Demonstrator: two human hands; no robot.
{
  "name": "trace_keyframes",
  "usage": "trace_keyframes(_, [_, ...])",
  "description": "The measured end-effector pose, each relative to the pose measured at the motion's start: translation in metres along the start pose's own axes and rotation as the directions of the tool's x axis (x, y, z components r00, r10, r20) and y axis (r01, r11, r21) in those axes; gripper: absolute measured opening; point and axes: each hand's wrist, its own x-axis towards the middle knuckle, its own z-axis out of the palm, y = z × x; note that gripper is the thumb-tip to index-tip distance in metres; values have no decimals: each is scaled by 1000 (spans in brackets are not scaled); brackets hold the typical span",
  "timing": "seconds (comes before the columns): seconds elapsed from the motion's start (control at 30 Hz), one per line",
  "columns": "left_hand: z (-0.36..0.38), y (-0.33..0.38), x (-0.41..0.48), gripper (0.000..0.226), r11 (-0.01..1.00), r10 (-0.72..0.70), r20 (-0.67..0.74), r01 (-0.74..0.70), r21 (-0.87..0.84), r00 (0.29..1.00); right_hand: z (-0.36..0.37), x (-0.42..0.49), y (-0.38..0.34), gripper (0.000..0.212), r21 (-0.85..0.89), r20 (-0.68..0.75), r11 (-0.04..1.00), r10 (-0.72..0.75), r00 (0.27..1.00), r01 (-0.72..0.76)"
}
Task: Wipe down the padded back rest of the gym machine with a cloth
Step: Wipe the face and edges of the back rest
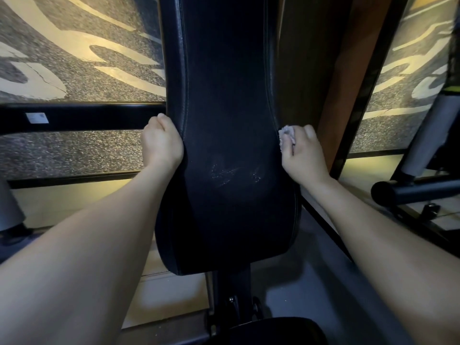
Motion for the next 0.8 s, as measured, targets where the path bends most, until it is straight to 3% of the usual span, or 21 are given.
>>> trace_keyframes(0.2, [-5,4,-6,52,1000,-16,4,16,1,1000,-1,37,-18,29,80,0,996,33,999,-32])
trace_keyframes(0.43, [-11,-1,-11,53,999,-9,66,6,36,998,-5,-36,9,30,81,110,981,168,980,-177])
trace_keyframes(0.57, [-12,-27,-34,62,995,-27,80,19,96,996,-6,-21,1,31,84,122,993,68,990,-79])
trace_keyframes(0.7, [-4,-38,-32,80,995,-95,58,94,11,994,1,14,-7,32,146,88,987,59,994,-71])
trace_keyframes(0.8, [-4,-39,-31,76,994,-109,72,107,28,991,7,-5,4,38,169,62,966,186,980,-194])
